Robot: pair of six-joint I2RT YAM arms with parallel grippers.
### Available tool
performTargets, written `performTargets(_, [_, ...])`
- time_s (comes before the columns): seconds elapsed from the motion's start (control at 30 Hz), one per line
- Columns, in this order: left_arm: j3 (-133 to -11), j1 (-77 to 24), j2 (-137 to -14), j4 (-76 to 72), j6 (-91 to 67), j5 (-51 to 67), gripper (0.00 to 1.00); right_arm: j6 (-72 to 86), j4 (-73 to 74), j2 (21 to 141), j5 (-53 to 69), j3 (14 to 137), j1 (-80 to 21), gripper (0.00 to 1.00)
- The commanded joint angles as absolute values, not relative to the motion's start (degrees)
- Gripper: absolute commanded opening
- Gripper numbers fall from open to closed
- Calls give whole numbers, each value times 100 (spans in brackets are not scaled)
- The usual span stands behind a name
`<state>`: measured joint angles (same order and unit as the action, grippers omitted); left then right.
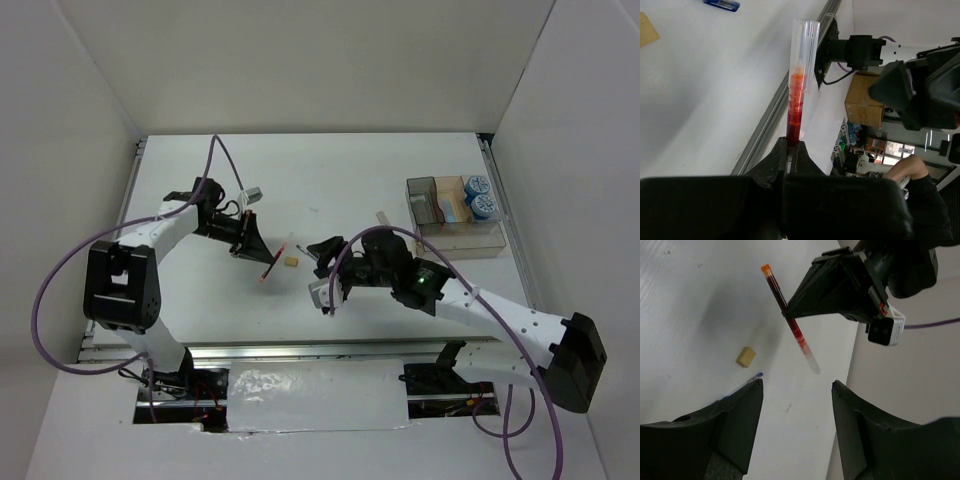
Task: Sort the stationery into containers
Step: Pass the stationery from the left arm to the right
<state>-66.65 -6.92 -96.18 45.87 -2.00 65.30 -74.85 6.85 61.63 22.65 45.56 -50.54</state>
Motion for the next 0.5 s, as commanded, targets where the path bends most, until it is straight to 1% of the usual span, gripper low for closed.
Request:
performTargets(0.0, [-6478,-747,-9220,4070,-728,6820,0,-8068,-289,6433,2189,4369,-5291,63])
performTargets(0.07, [-6416,-791,-9115,4008,-764,6820,0,-8330,-666,6635,2188,4228,-5396,62])
performTargets(0.23, [-6267,-1010,-8895,3850,-879,6689,0,-8411,-773,7145,2162,4464,-5554,62])
performTargets(0.47, [-6275,-1327,-8675,3867,-800,6355,0,-8490,-835,7321,1978,4465,-5590,62])
